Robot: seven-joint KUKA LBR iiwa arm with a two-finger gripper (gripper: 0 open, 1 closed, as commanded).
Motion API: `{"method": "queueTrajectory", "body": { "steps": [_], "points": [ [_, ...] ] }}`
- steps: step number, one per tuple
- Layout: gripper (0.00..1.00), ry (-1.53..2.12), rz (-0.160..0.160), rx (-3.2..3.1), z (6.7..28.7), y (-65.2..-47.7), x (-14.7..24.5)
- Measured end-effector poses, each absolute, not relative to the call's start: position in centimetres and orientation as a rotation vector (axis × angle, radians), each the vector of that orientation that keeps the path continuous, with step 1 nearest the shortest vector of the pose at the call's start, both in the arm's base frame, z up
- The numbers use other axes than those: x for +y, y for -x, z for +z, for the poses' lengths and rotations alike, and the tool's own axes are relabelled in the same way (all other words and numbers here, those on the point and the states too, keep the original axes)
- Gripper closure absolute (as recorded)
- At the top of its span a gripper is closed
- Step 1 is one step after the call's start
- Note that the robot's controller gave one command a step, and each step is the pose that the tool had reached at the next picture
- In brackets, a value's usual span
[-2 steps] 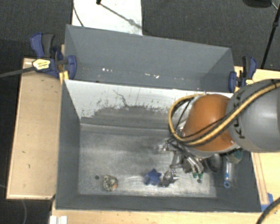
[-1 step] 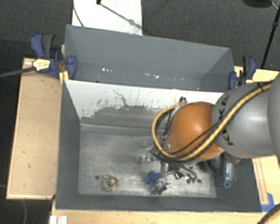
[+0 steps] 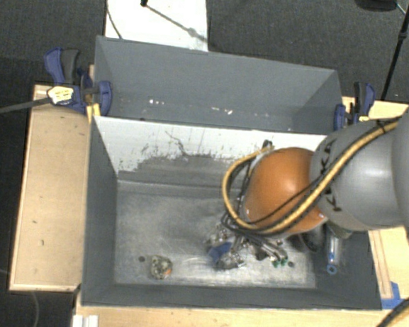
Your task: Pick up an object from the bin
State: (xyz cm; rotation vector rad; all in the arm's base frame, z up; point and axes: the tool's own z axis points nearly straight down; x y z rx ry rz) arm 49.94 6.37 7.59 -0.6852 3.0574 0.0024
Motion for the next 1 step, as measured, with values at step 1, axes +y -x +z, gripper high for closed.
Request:
{"method": "queueTrajectory", "body": {
  "steps": [1],
  "points": [
    [1.0, 0.679, -0.001, 3.055, 25.17, -50.84, 7.0]
  ]
}}
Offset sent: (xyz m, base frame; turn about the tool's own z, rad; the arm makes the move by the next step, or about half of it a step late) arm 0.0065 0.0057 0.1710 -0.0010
